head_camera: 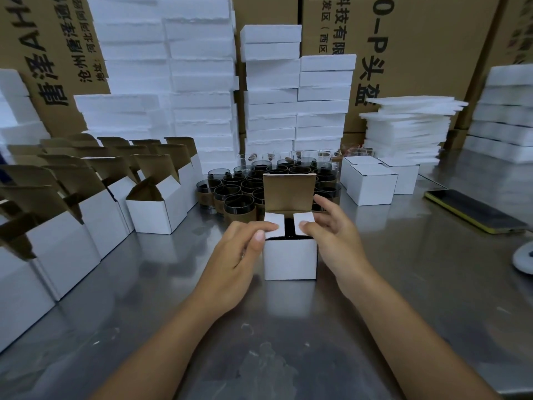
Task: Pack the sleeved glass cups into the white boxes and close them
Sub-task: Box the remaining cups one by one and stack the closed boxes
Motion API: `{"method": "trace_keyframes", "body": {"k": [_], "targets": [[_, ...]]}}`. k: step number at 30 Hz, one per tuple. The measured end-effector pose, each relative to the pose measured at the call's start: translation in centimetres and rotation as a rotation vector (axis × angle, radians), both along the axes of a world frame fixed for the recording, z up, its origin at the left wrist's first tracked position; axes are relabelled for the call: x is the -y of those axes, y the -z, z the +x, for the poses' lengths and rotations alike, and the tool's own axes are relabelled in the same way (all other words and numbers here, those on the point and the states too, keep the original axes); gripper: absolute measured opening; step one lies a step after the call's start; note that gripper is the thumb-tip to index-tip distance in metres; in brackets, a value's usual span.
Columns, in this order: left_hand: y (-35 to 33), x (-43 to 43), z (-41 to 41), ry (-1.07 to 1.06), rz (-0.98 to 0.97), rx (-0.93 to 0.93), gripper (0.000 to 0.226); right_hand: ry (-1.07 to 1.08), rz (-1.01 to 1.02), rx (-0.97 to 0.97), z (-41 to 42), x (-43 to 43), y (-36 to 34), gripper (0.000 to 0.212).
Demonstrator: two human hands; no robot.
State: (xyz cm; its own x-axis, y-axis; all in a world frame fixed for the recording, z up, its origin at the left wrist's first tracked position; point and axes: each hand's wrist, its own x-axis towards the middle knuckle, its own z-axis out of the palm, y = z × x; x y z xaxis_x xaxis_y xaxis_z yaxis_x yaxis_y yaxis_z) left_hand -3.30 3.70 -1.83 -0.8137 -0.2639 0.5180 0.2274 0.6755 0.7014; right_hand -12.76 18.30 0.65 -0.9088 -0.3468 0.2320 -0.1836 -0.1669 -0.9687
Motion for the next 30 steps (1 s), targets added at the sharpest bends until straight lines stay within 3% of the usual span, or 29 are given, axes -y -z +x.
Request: {"method": "trace_keyframes", "body": {"k": [6, 10, 14, 19, 23, 25, 30], "targets": [[-0.6, -0.3, 0.1, -0.009, 0.057, 0.014, 0.030, -0.038, 0.000, -0.053, 0.0, 0.0, 0.0, 0.047], [-1.2, -0.3, -0.1, 0.070, 0.312, 0.042, 0.022, -0.036, -0.003, -0.063, -0.1, 0.0, 0.3, 0.029], [-1.5, -0.2, -0.1, 0.069, 0.413, 0.031, 0.019, -0.024, 0.014, -0.059, -0.1, 0.1, 0.2, 0.021], [-1.5, -0.2, 0.0, 0.129, 0.407, 0.049, 0.039, 0.009, 0.055, -0.044, 0.1, 0.3, -0.1, 0.026], [-1.5, 0.0, -0.1, 0.127, 0.443, 0.056, 0.033, -0.060, 0.106, -0.176, 0.8, 0.1, 0.2, 0.056], [-1.4, -0.1, 0.0, 0.137, 0.465, 0.038, 0.028, -0.059, 0.134, -0.235, 1.0, 0.3, 0.4, 0.055], [-1.4, -0.6, 0.2, 0.195, 0.428, -0.022, 0.043, -0.027, 0.139, -0.300, 1.0, 0.3, 0.6, 0.050]]}}
